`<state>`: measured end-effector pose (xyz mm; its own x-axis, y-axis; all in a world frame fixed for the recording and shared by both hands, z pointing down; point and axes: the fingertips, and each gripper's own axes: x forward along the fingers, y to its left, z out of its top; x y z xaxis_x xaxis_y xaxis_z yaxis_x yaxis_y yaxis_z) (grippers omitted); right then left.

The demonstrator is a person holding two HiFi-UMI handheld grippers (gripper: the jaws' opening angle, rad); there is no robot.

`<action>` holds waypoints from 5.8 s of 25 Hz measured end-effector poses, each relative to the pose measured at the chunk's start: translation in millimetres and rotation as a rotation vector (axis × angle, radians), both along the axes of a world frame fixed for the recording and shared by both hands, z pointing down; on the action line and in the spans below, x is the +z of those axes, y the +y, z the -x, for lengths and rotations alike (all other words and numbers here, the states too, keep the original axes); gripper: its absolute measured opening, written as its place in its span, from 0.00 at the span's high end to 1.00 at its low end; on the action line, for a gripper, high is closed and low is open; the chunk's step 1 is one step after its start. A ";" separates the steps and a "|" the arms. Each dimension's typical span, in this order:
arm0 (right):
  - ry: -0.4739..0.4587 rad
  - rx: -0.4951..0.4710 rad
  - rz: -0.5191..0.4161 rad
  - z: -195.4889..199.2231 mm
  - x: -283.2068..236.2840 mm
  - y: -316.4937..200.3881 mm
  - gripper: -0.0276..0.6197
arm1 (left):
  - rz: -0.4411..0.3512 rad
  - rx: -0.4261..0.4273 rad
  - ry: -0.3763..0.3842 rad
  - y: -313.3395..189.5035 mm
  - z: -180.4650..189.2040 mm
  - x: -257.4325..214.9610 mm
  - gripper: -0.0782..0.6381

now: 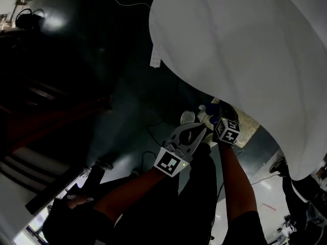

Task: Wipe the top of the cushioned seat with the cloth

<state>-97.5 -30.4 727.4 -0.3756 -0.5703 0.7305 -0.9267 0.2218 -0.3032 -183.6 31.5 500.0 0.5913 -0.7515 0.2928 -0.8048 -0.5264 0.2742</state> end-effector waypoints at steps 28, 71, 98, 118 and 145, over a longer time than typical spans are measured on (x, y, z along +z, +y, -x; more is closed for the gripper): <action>0.100 -0.067 0.102 -8.1 106.0 -28.0 0.76 | 0.095 0.003 -0.037 -13.1 8.9 70.6 0.86; 0.061 -0.028 0.187 -144.3 114.2 6.4 0.75 | 0.203 0.095 -0.129 9.2 -110.4 78.8 0.86; 0.016 0.044 0.175 -233.2 158.8 41.7 0.75 | 0.169 0.123 -0.100 26.8 -209.6 72.1 0.86; 0.153 0.071 0.206 -328.9 128.8 71.0 0.75 | 0.186 0.204 -0.091 50.5 -256.3 77.6 0.86; -0.192 0.118 0.027 -79.5 10.3 65.5 0.76 | 0.195 0.148 -0.155 44.1 -102.4 69.8 0.86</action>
